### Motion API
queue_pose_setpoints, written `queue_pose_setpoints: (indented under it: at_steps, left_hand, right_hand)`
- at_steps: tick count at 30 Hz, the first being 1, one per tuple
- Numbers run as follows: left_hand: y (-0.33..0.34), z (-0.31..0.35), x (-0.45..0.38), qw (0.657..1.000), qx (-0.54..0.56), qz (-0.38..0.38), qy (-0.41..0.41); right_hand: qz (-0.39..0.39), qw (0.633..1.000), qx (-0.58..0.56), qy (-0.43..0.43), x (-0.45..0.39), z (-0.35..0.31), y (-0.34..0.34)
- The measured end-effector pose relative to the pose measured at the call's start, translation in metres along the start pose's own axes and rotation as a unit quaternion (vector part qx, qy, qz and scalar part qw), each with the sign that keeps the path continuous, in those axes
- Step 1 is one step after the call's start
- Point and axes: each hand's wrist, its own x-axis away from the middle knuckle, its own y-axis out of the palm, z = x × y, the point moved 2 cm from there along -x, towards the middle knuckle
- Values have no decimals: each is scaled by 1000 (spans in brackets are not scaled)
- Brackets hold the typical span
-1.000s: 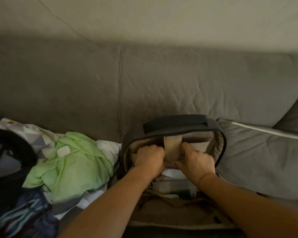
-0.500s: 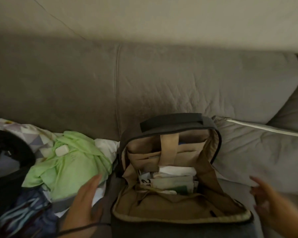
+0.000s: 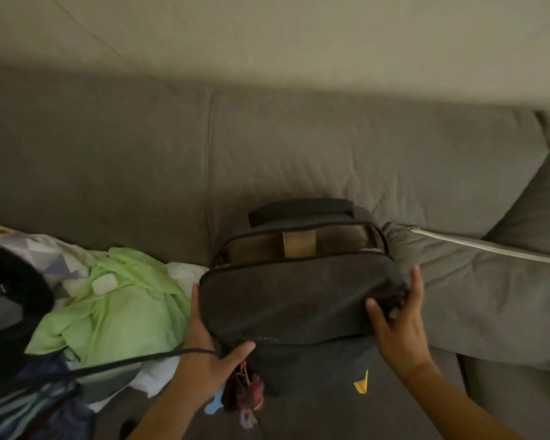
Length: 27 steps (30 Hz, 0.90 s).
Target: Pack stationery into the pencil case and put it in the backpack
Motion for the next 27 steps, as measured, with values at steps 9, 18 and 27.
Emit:
queue_pose_setpoints:
  at_steps: [9,18,27]
  left_hand:
    - [-44,4,-51,951,-245,-156,109]
    - [-44,5,-46,959,-226,-164,41]
    - [-55,20,54,965,-240,-101,-17]
  right_hand:
    - [-67,989,108,76,-66,0,39]
    - [-145,939,294,107,-71,-6,18]
    - [-232,939,251,35,-21,-21,-37]
